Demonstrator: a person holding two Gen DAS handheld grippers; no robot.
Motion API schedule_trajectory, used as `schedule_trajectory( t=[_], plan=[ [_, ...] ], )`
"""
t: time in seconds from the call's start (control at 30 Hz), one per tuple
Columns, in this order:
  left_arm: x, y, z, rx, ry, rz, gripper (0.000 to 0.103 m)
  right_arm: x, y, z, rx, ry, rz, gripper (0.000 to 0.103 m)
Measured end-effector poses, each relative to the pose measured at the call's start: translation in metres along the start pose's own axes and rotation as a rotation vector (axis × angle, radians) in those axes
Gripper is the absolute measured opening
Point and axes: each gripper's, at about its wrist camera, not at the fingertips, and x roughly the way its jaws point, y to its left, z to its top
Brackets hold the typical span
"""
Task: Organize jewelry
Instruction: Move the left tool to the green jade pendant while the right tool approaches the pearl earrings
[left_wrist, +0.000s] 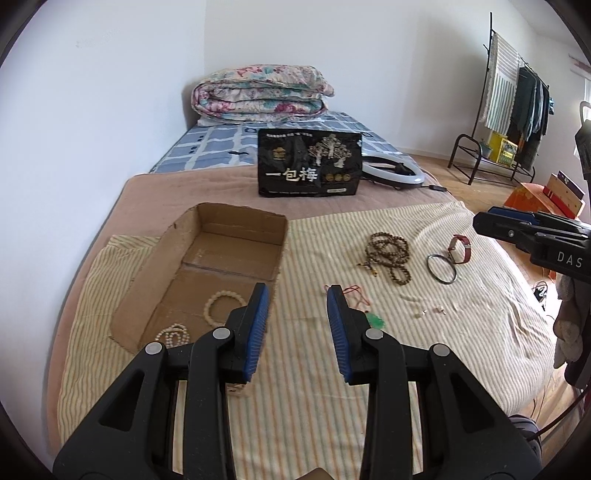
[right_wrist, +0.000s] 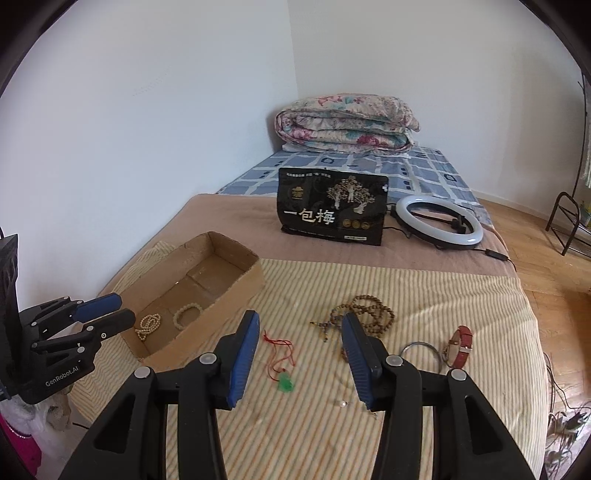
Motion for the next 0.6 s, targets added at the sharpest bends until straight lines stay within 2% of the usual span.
schedule_trajectory(
  t=[0.3,0.6],
  plan=[
    [0.029,-0.031,-0.007,0.024,0.057,-0.055,0.033,-0.01,-0.052,-0.029,0.04,0.038,-0.078,0.048],
    [0.072,-0.051,-0.02,0.021,0.141,-0.093,0.033,0.014,-0.083,-0.064,0.079,0.113,-0.106,0.048]
  ],
)
